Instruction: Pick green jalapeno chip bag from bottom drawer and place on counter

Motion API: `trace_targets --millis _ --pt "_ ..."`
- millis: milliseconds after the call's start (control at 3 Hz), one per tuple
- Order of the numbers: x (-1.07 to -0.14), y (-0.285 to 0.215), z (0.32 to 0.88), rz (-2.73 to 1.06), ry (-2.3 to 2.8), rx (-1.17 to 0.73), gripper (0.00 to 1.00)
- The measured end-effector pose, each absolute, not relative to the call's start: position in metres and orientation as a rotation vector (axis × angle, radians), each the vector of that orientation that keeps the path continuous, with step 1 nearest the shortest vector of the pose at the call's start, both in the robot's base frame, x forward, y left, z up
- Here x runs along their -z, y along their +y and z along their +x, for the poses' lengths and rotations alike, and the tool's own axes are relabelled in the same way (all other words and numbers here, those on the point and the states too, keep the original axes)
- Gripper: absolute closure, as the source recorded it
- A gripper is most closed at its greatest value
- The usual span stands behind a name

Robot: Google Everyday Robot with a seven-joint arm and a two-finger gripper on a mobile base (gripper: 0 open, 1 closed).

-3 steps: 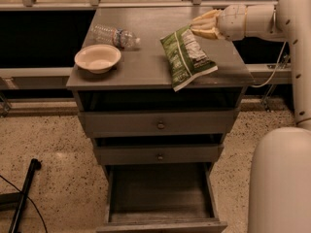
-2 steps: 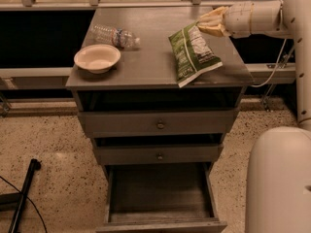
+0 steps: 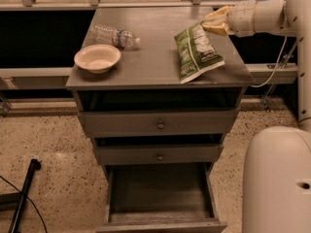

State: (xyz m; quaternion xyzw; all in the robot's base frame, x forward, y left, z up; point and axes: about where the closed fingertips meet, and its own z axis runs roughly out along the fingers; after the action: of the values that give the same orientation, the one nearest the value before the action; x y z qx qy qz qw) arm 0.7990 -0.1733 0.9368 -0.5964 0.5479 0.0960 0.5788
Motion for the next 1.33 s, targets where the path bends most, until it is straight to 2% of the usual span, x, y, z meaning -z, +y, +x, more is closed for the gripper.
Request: trace_targets --millis 333,667,1333 --pt "-0.937 -0.173 0.799 -1.395 1.281 -0.225 0.19" --pt "-0.937 -0.173 0.799 -1.395 1.281 -0.225 0.0" --pt "-0.929 -0.184 0.794 -1.472 1.333 -0.175 0.0"
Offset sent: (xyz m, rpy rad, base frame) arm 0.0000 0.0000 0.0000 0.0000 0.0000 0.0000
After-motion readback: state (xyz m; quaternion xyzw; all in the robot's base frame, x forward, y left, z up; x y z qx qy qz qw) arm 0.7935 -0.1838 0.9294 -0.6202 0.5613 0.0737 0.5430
